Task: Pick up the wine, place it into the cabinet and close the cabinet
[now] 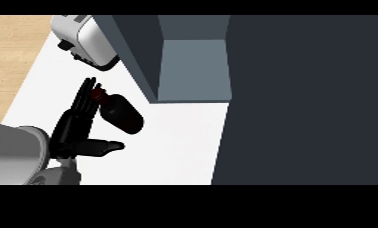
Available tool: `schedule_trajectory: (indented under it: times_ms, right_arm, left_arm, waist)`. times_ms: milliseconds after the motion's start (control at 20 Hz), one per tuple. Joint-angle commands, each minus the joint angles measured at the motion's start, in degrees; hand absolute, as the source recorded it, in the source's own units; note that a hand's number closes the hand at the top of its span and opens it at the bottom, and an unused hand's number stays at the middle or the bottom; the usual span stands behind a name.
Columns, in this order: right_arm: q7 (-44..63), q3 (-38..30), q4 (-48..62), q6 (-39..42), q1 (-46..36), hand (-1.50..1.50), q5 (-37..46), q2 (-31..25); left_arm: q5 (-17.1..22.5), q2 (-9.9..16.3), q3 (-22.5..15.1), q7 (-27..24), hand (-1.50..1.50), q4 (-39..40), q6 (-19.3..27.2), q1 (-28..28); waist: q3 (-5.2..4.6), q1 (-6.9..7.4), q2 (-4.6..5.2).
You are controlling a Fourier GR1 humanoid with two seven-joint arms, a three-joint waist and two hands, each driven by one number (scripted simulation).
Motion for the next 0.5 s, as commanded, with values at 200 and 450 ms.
schedule_trajectory:
  times_ms: [200,450]
  right_arm:
    - [6.9,0.8,-6.1,-1.6,-1.2,-1.50,-2.6,-0.5]
    - [1.9,0.8,-4.3,-0.6,2.4,-1.50,-2.9,1.1]
  left_arm:
    - [0.6,2.5,3.4,-7.3,-1.50,13.9,-4.2,-4.1]
    - [-0.7,2.3,3.8,-14.7,-1.50,25.3,-6.7,-6.6]
  waist:
    - [-0.03,0.04,0.01]
    - [-0.01,0.05,0.16]
